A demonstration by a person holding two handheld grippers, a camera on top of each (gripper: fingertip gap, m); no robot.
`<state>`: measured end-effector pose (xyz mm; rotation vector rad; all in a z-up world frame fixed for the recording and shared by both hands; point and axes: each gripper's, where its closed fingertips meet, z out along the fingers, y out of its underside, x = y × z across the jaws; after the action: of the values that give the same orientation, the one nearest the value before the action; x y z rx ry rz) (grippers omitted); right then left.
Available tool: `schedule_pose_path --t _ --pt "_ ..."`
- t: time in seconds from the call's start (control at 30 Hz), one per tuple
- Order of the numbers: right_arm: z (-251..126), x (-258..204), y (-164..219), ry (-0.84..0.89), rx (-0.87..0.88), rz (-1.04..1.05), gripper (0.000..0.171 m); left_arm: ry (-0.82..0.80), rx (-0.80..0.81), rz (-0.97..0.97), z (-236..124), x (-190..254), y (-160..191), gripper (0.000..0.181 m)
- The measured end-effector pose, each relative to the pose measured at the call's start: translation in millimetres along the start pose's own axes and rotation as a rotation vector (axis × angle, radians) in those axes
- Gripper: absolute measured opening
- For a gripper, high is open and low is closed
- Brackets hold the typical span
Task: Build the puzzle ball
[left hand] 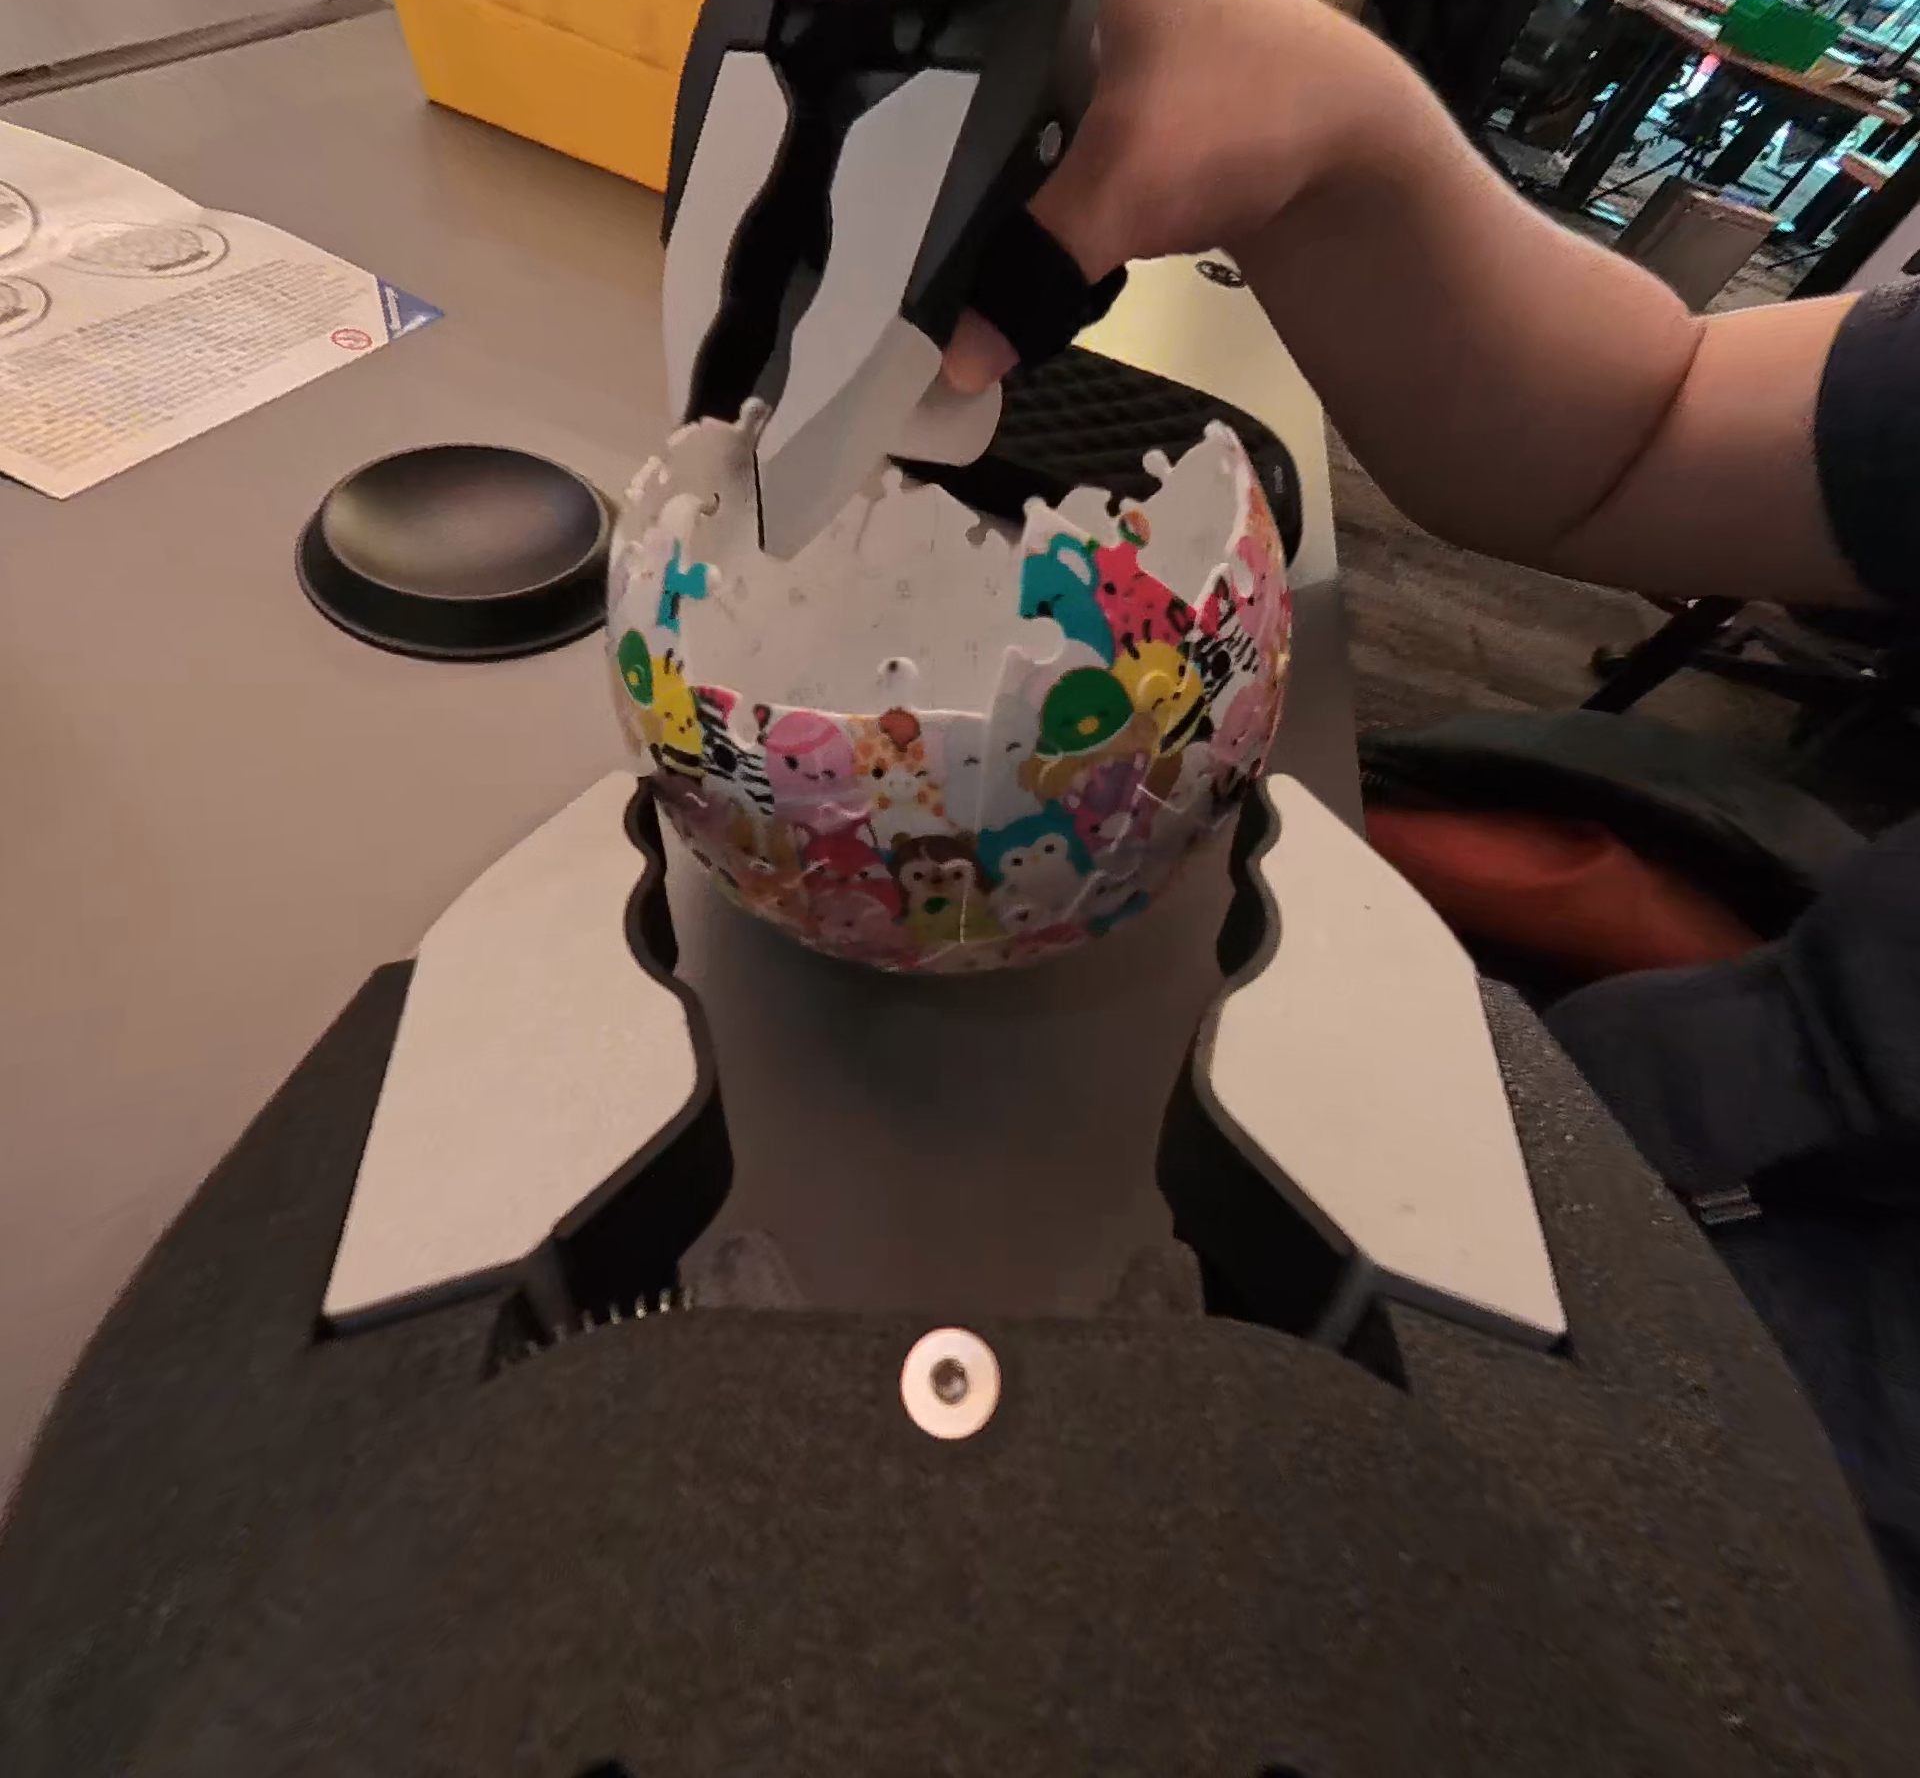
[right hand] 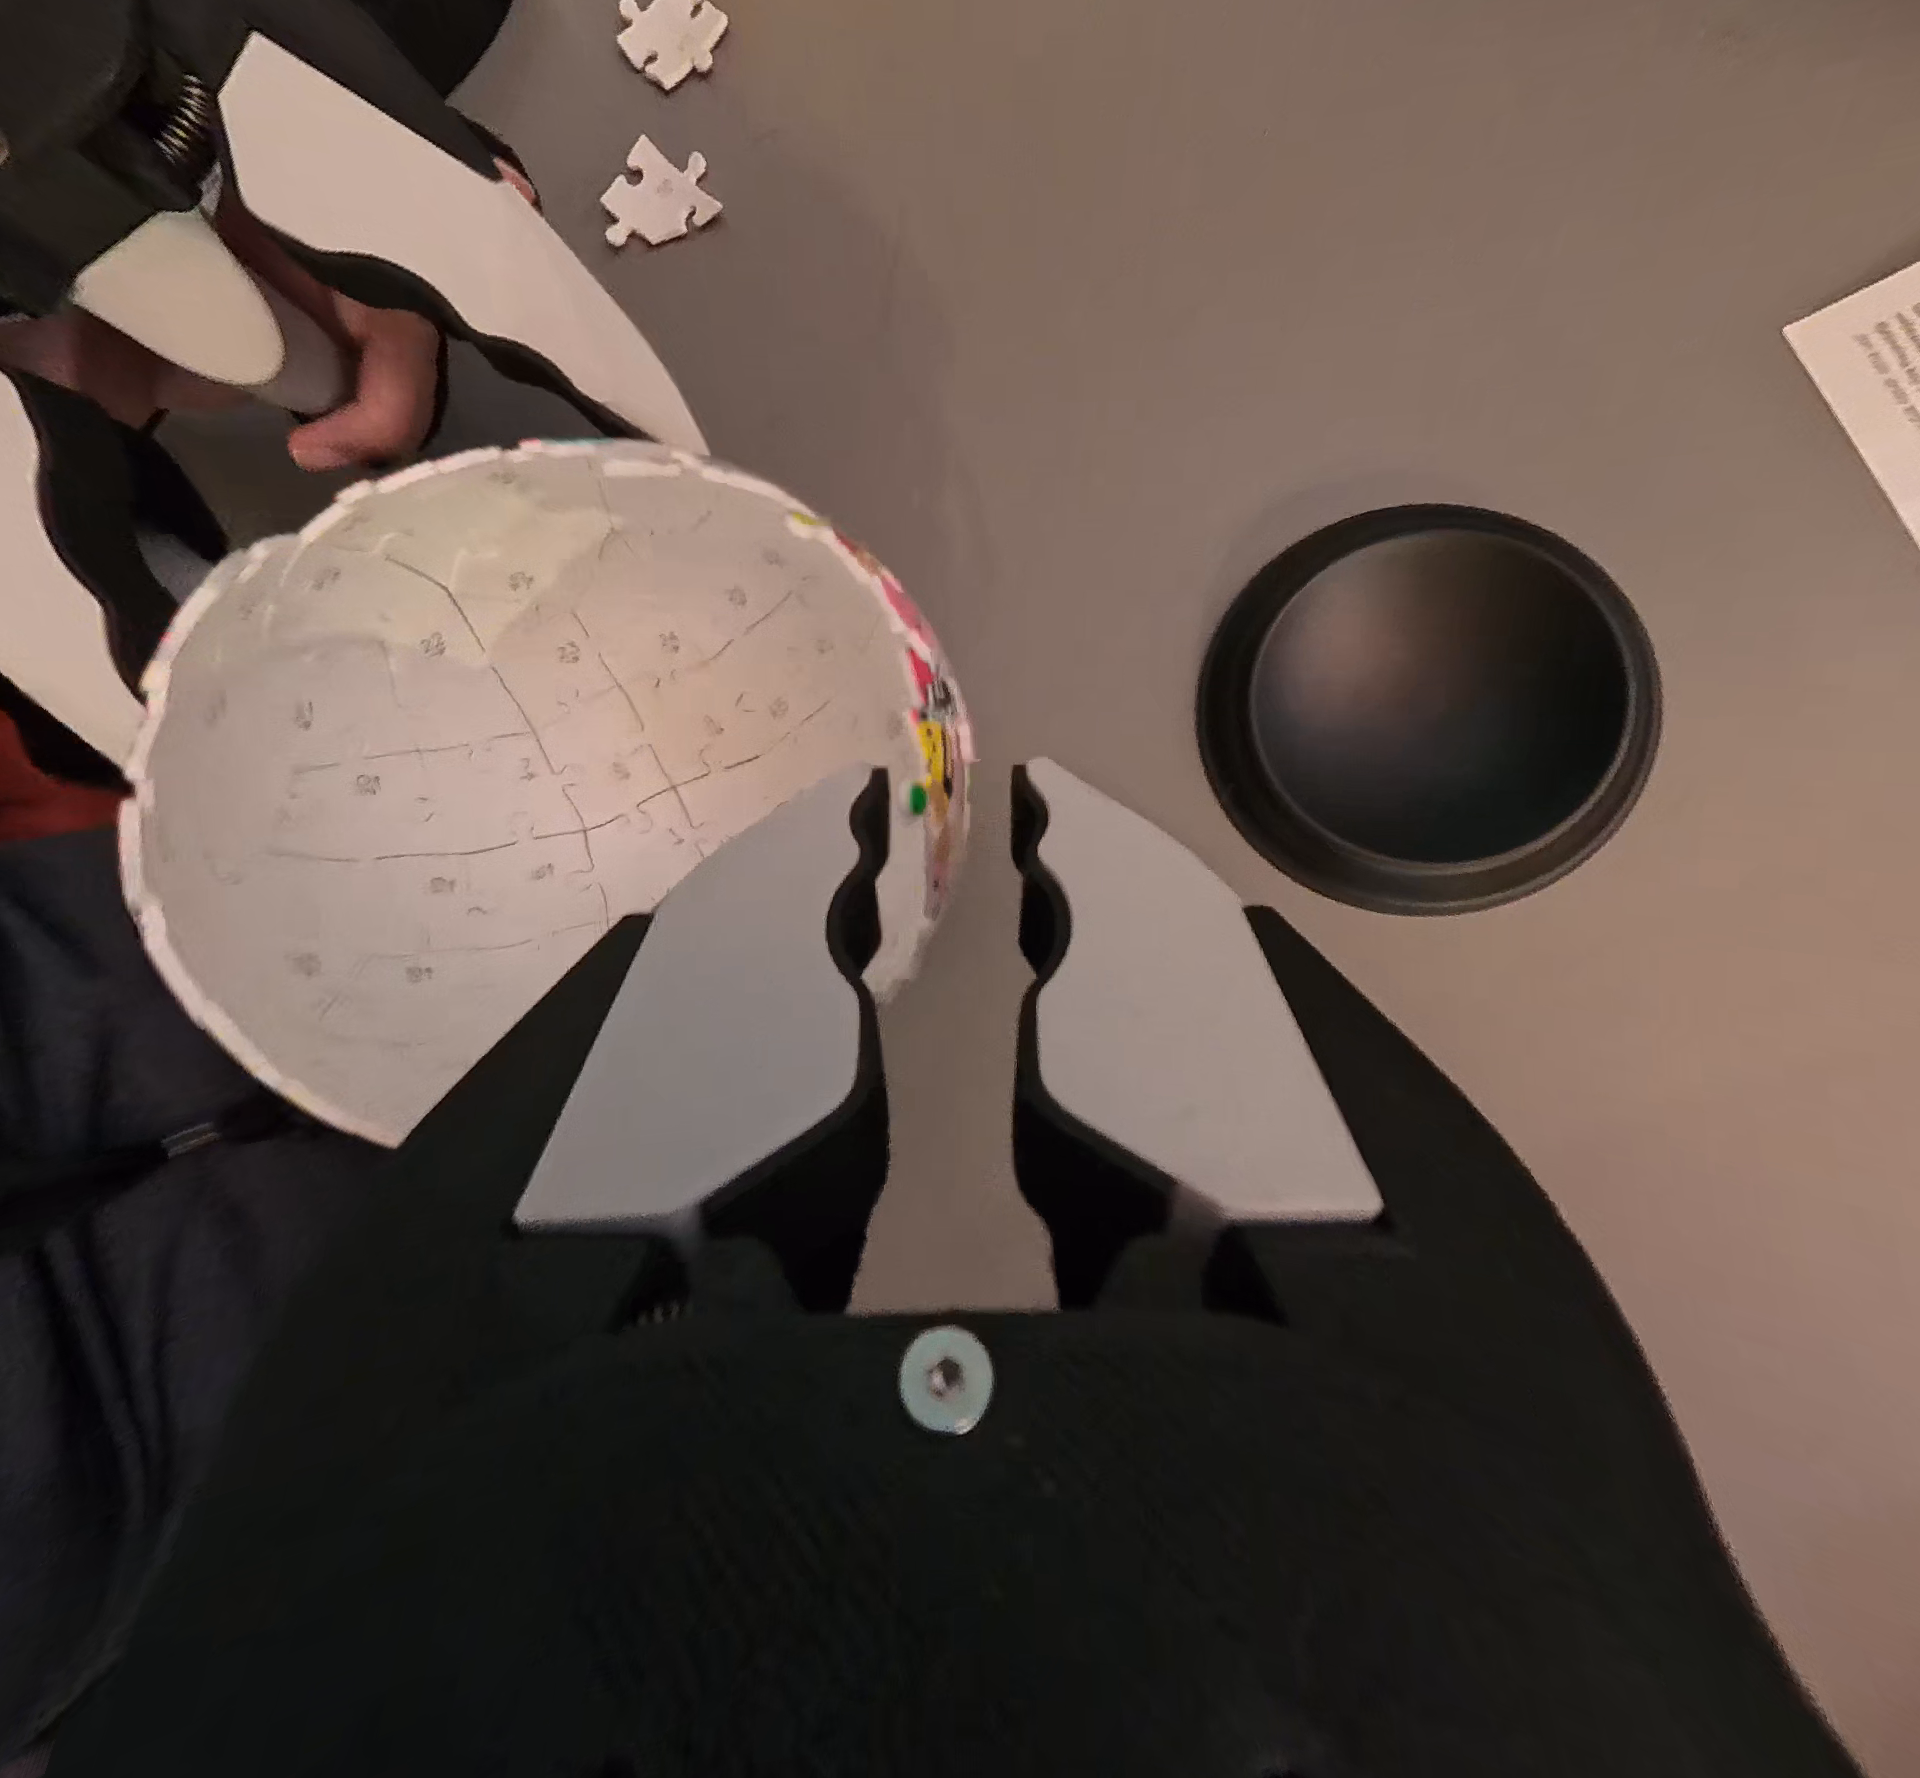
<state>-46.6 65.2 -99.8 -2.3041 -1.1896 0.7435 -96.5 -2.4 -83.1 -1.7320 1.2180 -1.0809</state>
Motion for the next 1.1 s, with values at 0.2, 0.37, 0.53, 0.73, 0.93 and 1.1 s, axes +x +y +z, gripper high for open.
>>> schedule_pose_path --t 0.2,0.37,0.53,0.73,0.93,1.1 --pt "2.0 7.2 5.1 0.134 -0.126 -0.151 0.024 0.011 0.016 0.015 3.7 2.3 -3.7 0.102" --pt "5.4 9.5 12.4 0.174 -0.231 -0.21 0.014 0.022 0.025 0.028 8.5 4.9 -7.2 0.101" --pt "3.7 9.3 18.4 0.167 -0.279 -0.195 0.013 0.027 0.027 0.042 11.6 7.0 -10.0 0.1" --pt "-1.5 10.5 22.7 0.156 -0.309 -0.191 0.011 0.034 0.034 0.039 13.3 7.2 -11.2 0.1" --pt "-0.6 10.6 24.9 0.139 -0.32 -0.165 0.01 0.044 0.041 0.034 13.6 6.6 -11.4 0.099" --pt "0.1 10.3 24.8 0.142 -0.329 -0.169 0.009 0.046 0.043 0.039 13.0 6.6 -10.8 0.098"
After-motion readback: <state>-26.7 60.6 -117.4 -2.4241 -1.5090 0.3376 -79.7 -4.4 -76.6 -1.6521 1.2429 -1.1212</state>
